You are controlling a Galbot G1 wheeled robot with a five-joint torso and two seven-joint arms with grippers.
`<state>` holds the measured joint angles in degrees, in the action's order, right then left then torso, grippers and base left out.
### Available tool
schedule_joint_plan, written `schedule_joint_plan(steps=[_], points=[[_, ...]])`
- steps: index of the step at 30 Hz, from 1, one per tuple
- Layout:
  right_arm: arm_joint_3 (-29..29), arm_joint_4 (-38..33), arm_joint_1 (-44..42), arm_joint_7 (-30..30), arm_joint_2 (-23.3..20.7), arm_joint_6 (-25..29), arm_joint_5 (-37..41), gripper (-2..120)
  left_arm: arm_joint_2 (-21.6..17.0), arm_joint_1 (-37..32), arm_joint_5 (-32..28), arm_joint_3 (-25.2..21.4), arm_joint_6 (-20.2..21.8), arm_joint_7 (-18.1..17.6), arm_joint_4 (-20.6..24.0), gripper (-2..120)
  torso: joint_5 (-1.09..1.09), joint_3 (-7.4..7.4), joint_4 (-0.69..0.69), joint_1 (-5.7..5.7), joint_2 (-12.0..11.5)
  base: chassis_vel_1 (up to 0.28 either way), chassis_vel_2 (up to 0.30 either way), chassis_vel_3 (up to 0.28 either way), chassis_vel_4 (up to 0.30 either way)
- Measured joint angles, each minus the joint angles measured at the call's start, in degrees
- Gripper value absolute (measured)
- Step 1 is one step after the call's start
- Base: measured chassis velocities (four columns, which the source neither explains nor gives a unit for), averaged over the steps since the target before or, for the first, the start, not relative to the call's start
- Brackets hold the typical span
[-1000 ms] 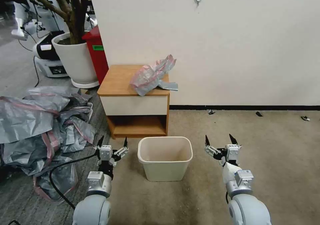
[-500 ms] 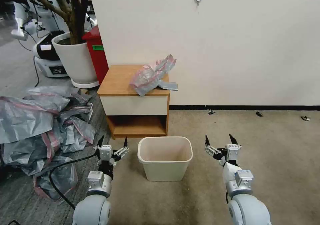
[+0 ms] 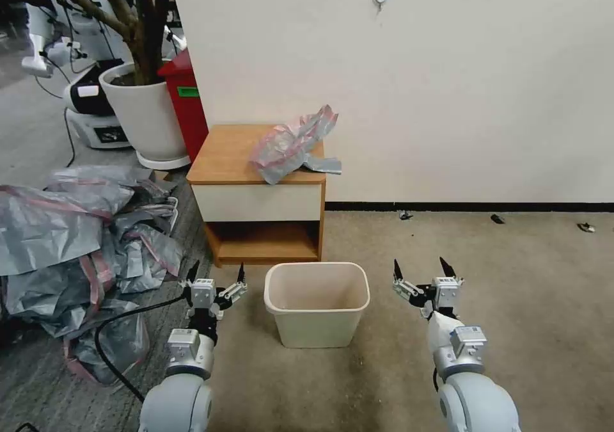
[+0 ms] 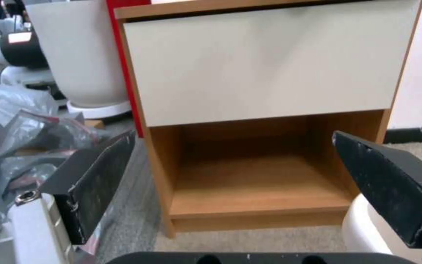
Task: Pick up the garbage bag from the table and place it over the trash can.
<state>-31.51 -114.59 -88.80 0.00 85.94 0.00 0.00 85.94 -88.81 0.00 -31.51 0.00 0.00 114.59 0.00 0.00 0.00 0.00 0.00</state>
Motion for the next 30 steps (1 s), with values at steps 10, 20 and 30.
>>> schedule_joint_plan(steps=[10,20,30], points=[[-0.9,-8.8,-1.0,0.9,1.1,-6.8,1.7,100,-1.5,-5.3,-5.8,0.0,7.4,0.0,11.5,100,0.0,0.0,0.0,0.0,0.0,0.0,0.0,0.0,0.0],[-1.5,-19.3,-2.0,2.3,2.0,-11.5,8.0,100,-4.8,-9.1,-11.7,0.2,8.2,0.2,18.4,100,-0.02,0.0,0.0,0.0,0.0,0.0,0.0,0.0,0.0],[-0.5,-14.2,-0.5,2.4,0.2,-4.4,11.6,100,-5.8,-8.8,-12.5,0.1,3.6,0.1,15.1,100,0.0,0.0,0.0,0.0,0.0,0.0,0.0,0.0,0.0]])
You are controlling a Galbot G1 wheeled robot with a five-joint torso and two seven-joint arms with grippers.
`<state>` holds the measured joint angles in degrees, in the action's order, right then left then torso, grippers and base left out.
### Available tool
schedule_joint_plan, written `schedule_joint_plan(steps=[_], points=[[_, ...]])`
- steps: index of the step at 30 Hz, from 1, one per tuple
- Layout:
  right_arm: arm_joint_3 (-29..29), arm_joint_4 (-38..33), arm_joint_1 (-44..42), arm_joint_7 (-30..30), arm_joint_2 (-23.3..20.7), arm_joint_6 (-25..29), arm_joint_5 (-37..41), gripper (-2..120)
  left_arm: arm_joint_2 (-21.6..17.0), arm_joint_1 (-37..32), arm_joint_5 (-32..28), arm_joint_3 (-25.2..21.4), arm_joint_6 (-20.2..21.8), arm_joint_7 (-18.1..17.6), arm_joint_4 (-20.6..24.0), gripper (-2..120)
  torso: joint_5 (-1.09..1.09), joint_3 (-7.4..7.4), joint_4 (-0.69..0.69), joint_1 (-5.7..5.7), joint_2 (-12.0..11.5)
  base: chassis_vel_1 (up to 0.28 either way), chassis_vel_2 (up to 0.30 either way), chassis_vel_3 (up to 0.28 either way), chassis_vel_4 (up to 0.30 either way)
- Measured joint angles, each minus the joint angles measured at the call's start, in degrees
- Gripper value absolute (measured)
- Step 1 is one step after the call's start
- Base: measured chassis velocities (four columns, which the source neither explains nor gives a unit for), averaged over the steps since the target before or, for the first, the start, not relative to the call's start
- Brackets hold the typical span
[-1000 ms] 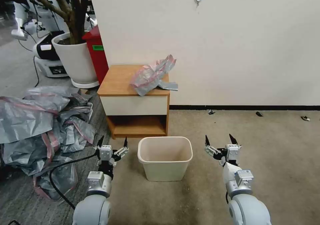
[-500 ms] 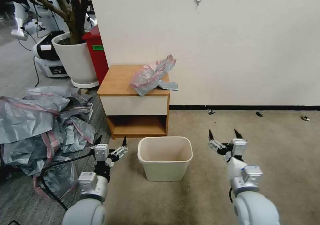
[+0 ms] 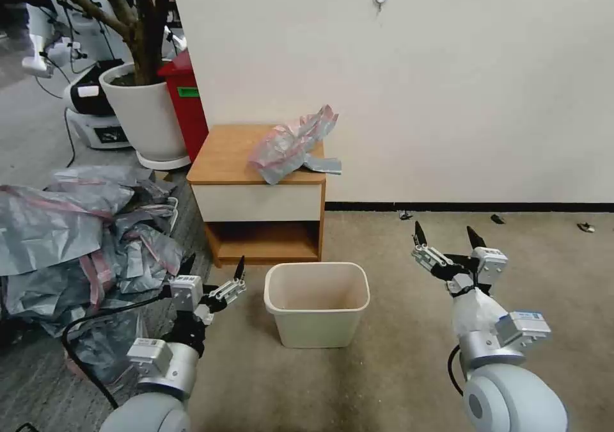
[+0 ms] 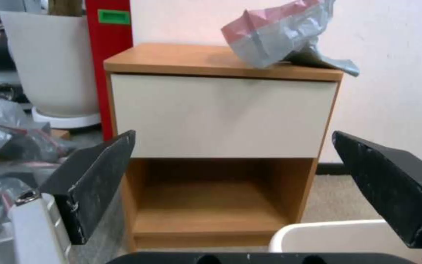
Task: Pick up the garbage bag from the table and place it over the trash can.
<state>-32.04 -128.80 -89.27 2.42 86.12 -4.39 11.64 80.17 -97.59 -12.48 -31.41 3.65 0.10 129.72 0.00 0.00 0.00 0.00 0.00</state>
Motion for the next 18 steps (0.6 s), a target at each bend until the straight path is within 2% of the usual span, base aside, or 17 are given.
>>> schedule_joint_plan(steps=[3,7,8,11,12,15,16,18], points=[[0.8,2.2,1.4,0.1,-1.0,0.9,1.9,100,0.0,-0.1,-0.3,0.0,-0.9,0.0,-0.6,100,-0.01,0.0,0.0,0.0,0.0,0.0,0.0,0.0,0.0],[4.3,5.8,6.6,3.3,-2.3,-0.1,13.9,100,0.3,0.3,-0.4,-0.1,-2.6,0.0,-2.1,100,0.0,0.0,-0.01,0.0,0.0,0.0,0.0,0.0,0.0],[4.3,5.8,6.6,3.3,-2.3,-0.1,13.9,100,0.3,0.3,-0.4,-0.1,-2.6,0.0,-2.1,100,0.0,0.0,-0.01,0.0,0.0,0.0,0.0,0.0,0.0],[7.8,8.3,13.3,9.0,-2.9,-2.3,30.0,100,0.7,0.3,-0.5,-0.2,-3.3,0.0,-2.7,100,0.0,0.0,0.0,0.0,0.0,0.0,0.0,0.0,0.0],[7.8,8.3,13.3,9.0,-2.9,-2.3,30.0,100,0.7,0.3,-0.5,-0.2,-3.3,0.0,-2.7,100,0.0,0.0,0.0,0.0,0.0,0.0,0.0,0.0,0.0],[9.9,11.0,20.1,15.7,-3.0,-3.9,45.7,100,0.9,0.3,-0.5,-0.6,-3.6,0.0,-3.1,100,0.0,0.01,0.0,0.0,0.0,0.0,0.0,0.0,0.0],[9.9,11.0,20.1,15.7,-3.0,-3.9,45.7,100,0.9,0.3,-0.5,-0.6,-3.6,0.0,-3.1,100,0.0,0.01,0.0,0.0,0.0,0.0,0.0,0.0,0.0],[10.4,13.0,24.3,20.0,-2.4,-4.8,58.2,99,1.2,0.4,-0.5,-0.8,-3.8,0.0,-3.3,100,0.0,0.01,0.0,0.0,0.0,0.0,0.0,0.0,0.0]])
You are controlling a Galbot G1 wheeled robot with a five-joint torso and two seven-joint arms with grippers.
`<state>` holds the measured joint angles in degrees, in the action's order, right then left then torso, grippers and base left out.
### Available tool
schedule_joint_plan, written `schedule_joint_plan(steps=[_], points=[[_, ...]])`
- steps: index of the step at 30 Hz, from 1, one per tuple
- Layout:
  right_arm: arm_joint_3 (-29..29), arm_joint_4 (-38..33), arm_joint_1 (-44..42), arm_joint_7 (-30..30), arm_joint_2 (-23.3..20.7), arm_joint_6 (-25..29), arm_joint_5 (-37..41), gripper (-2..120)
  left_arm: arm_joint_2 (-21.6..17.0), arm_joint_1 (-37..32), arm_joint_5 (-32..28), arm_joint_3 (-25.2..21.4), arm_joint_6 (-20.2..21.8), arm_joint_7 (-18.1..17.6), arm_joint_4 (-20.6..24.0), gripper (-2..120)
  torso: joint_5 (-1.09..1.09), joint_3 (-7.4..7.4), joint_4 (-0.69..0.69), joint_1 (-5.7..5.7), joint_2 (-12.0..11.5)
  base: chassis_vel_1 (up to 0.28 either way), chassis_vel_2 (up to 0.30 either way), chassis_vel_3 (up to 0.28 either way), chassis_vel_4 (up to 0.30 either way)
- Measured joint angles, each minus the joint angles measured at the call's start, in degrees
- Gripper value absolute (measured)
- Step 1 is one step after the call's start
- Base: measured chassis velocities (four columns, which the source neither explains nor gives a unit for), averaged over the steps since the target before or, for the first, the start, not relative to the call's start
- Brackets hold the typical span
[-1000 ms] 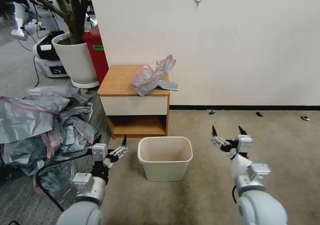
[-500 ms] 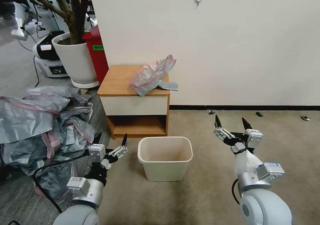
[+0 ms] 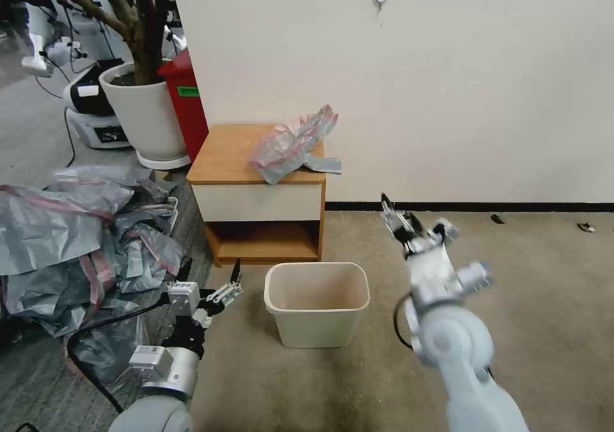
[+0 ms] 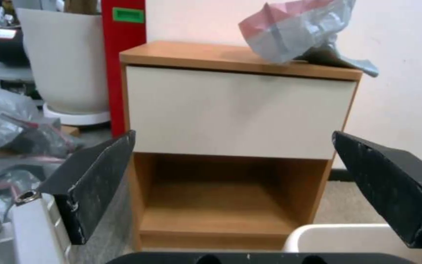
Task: Pick up the garbage bag from the table and place it over the trash can.
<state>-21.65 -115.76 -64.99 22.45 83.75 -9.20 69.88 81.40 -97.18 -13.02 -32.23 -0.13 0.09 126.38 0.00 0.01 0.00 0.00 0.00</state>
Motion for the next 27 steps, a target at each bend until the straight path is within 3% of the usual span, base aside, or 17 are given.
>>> schedule_joint_plan(steps=[2,6,11,16,27], points=[[-0.1,3.0,4.2,3.9,1.3,-0.3,9.6,98,0.3,-0.1,0.0,-0.3,-0.1,0.0,-0.2,100,0.0,0.0,-0.01,0.0,0.0,0.0,0.0,0.0,0.0],[-1.4,8.0,10.1,7.7,4.3,-1.6,17.9,93,0.4,-0.3,0.0,-1.0,-0.3,0.0,-0.6,100,0.0,0.0,0.0,0.0,0.0,0.0,0.0,0.0,0.0],[-1.5,16.1,17.2,8.3,8.2,-1.8,18.8,89,0.5,-0.3,0.0,-2.1,-0.9,-0.1,-1.2,100,0.0,0.0,0.01,-0.01,0.0,0.0,0.0,0.0,0.0],[-0.4,24.1,21.5,6.2,8.4,-1.7,16.2,89,1.2,-0.8,0.0,-2.7,-1.1,-0.2,-1.2,100,0.0,0.0,-0.01,-0.01,0.0,0.0,0.0,0.0,0.0],[0.6,30.8,24.4,3.8,8.4,-1.3,13.8,96,2.0,-1.9,0.1,-4.0,-1.5,-1.0,-0.5,100,0.0,0.0,0.0,-0.01,0.0,0.0,0.0,0.0,0.0]])
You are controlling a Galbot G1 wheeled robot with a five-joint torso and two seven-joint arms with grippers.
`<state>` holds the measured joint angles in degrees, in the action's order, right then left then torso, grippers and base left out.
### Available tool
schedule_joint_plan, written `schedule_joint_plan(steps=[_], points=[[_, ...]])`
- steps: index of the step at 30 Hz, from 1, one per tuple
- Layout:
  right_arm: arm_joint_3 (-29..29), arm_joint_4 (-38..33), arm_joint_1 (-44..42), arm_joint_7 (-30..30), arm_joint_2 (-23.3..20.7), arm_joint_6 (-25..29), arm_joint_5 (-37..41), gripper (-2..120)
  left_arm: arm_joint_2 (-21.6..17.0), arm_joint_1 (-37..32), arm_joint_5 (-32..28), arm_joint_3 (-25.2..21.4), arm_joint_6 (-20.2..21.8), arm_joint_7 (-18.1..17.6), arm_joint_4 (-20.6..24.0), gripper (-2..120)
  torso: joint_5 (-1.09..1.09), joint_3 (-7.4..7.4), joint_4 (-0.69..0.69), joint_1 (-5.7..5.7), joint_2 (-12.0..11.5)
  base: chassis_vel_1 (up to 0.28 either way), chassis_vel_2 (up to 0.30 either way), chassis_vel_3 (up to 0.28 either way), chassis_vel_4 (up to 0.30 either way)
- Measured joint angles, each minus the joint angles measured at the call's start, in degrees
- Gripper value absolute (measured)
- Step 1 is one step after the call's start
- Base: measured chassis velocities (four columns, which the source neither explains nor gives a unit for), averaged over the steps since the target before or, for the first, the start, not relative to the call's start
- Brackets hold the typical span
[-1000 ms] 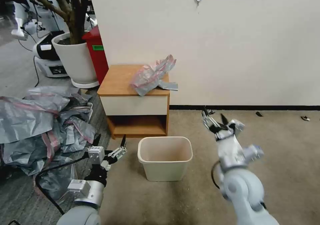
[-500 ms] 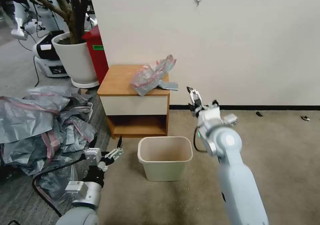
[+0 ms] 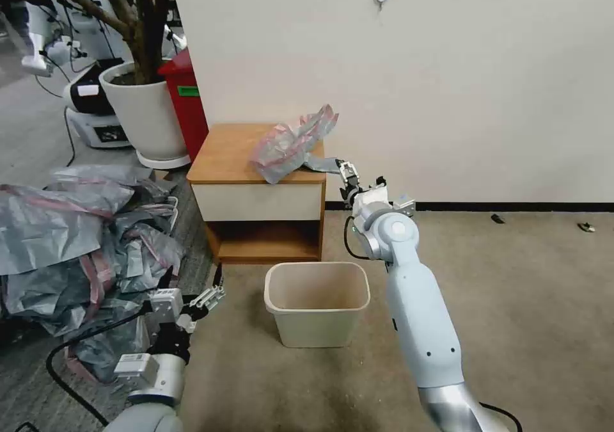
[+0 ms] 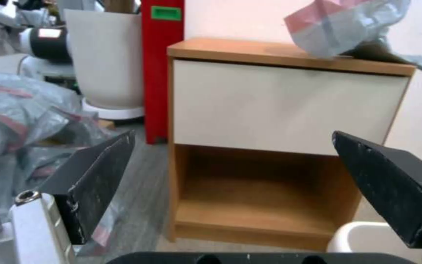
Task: Pick up the garbage bag from the table and place it over the trash can.
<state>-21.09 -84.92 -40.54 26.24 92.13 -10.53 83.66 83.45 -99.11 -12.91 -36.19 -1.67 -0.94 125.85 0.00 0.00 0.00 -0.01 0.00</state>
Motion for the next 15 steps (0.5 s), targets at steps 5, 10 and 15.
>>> schedule_joint_plan(steps=[5,10,15], points=[[0.5,2.3,1.9,-0.4,0.1,0.0,-0.8,98,0.3,-0.2,0.1,-0.5,-0.1,-0.5,0.0,100,0.0,0.0,0.0,0.0,0.0,0.0,0.0,0.0,0.0],[0.6,3.8,3.1,-0.8,0.2,0.1,-1.4,99,0.5,-0.5,0.2,-0.6,-0.3,-0.6,0.0,100,0.0,0.0,0.0,0.0,0.0,0.0,0.0,0.0,0.0],[1.4,7.0,5.9,-1.8,0.2,0.3,-2.6,100,0.5,-0.7,0.2,-1.3,-0.4,-0.7,0.2,100,0.0,0.0,0.0,0.0,0.0,0.0,0.0,0.0,0.0]])
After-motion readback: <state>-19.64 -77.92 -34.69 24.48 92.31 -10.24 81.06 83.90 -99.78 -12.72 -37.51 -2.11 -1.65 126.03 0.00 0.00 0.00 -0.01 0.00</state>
